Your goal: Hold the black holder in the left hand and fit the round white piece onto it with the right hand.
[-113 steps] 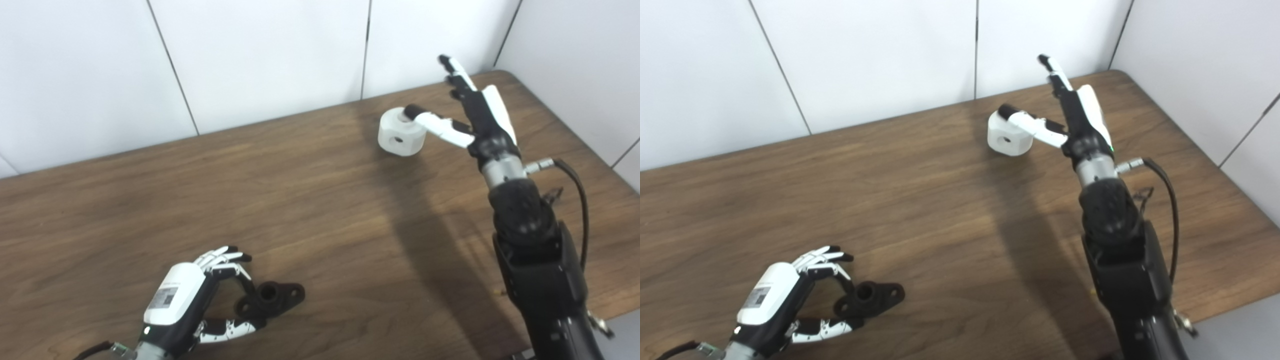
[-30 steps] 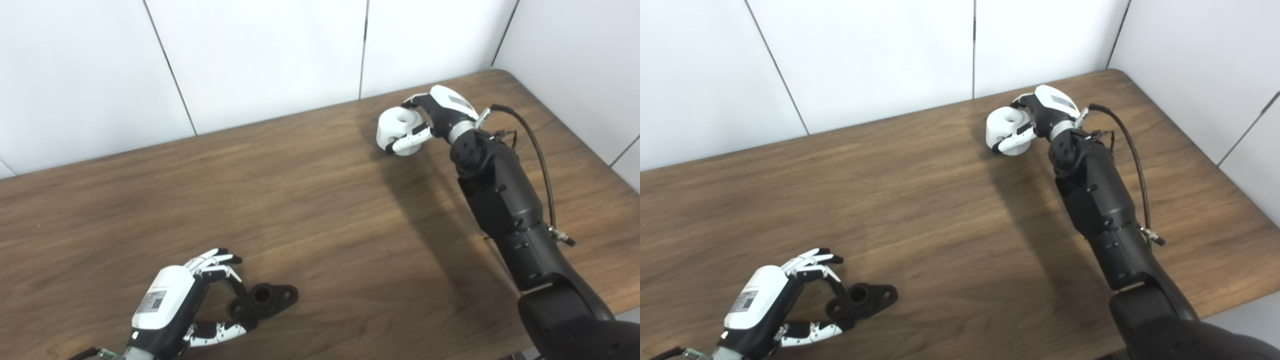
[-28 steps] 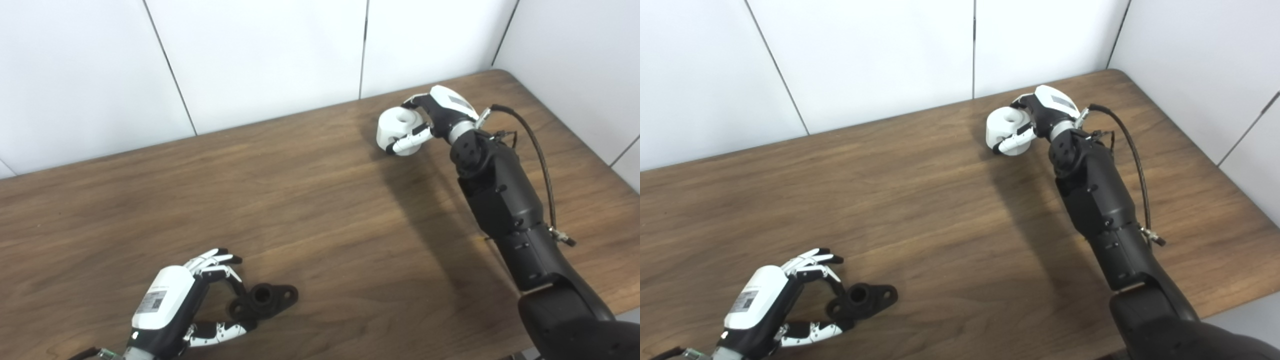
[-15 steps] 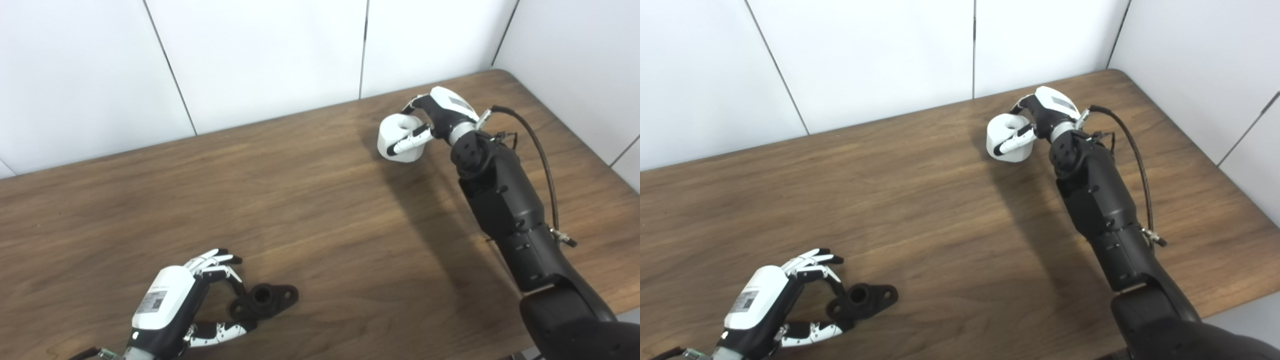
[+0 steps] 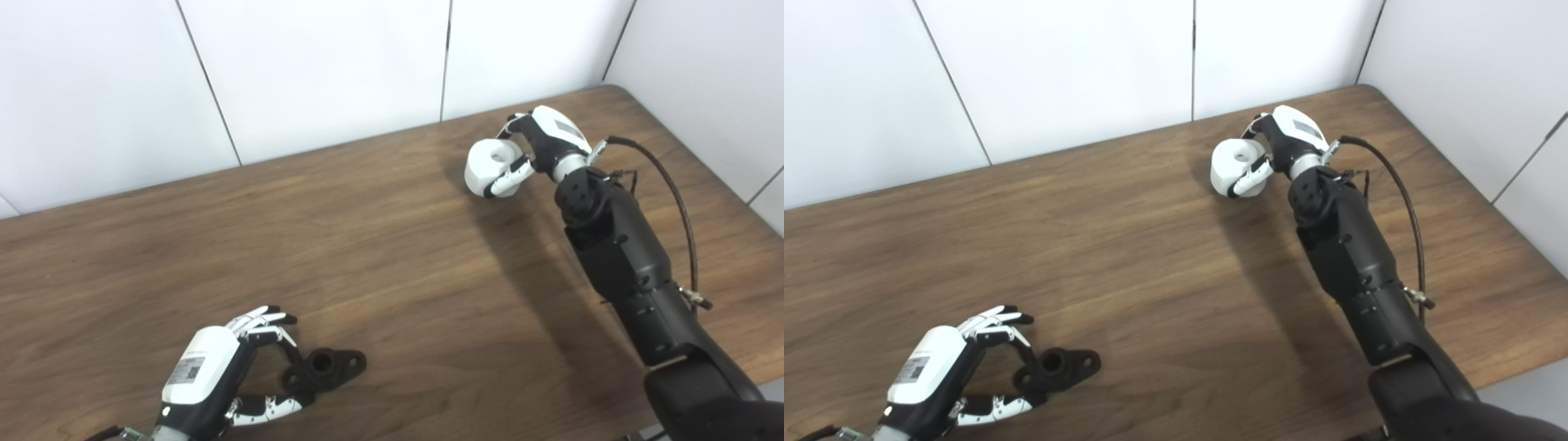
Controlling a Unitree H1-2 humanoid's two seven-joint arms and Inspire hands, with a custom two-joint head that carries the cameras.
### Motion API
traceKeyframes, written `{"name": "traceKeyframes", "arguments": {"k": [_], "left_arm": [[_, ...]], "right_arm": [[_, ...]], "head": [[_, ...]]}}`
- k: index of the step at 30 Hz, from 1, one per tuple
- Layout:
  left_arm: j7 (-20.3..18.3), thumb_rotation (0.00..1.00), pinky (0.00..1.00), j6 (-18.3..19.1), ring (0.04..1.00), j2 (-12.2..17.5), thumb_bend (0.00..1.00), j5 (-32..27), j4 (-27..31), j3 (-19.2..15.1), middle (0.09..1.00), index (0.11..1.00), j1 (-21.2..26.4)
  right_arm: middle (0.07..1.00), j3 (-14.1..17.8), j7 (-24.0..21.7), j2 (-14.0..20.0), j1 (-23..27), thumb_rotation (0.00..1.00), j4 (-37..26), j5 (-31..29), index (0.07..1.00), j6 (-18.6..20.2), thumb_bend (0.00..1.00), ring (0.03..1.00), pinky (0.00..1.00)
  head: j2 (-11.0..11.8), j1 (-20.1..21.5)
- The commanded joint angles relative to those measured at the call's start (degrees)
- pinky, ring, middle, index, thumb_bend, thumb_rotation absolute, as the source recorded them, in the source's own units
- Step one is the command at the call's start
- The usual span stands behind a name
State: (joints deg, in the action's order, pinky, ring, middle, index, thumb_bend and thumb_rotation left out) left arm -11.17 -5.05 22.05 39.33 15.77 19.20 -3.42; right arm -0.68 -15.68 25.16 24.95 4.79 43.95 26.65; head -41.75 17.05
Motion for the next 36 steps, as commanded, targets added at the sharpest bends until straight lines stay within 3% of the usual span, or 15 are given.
{"name": "traceKeyframes", "arguments": {"k": [1,9,19,29,36], "left_arm": [[-3.8,0.05,0.83,3.5,0.883,0.7,0.52,1.2,-1.5,0.7,0.800,0.488,-2.5],[-4.5,0.05,0.86,4.6,0.890,-0.6,0.52,2.5,-1.1,1.4,0.804,0.488,-2.3],[-4.4,0.05,0.84,5.4,0.888,-2.7,0.52,4.1,-1.2,2.2,0.802,0.488,-2.1],[-5.7,0.05,0.85,9.1,0.886,-5.2,0.52,7.5,0.7,3.8,0.802,0.489,-1.4],[-6.2,0.05,0.86,10.5,0.885,-6.2,0.52,8.7,0.9,4.4,0.803,0.489,-1.0]], "right_arm": [[0.911,-0.1,2.3,2.2,1.3,0.14,-1.6,-0.7,0.488,-2.0,0.52,1.000,1.00],[0.903,-1.3,0.8,4.0,-2.1,0.14,-10.7,-2.5,0.487,-1.8,0.52,1.000,1.00],[0.884,-2.7,-5.0,2.6,-6.4,0.14,-26.8,-4.7,0.486,0.0,0.52,0.997,1.00],[0.864,-2.5,-14.4,-2.4,-7.7,0.14,-36.8,-1.1,0.485,0.3,0.52,0.968,1.00],[0.871,-2.0,-23.0,-6.7,-8.5,0.14,-41.4,1.4,0.485,0.2,0.52,0.966,0.99]], "head": [[0.0,0.0],[-0.3,-3.2],[-1.1,-6.3],[-2.7,-11.7],[-3.8,-13.1]]}}
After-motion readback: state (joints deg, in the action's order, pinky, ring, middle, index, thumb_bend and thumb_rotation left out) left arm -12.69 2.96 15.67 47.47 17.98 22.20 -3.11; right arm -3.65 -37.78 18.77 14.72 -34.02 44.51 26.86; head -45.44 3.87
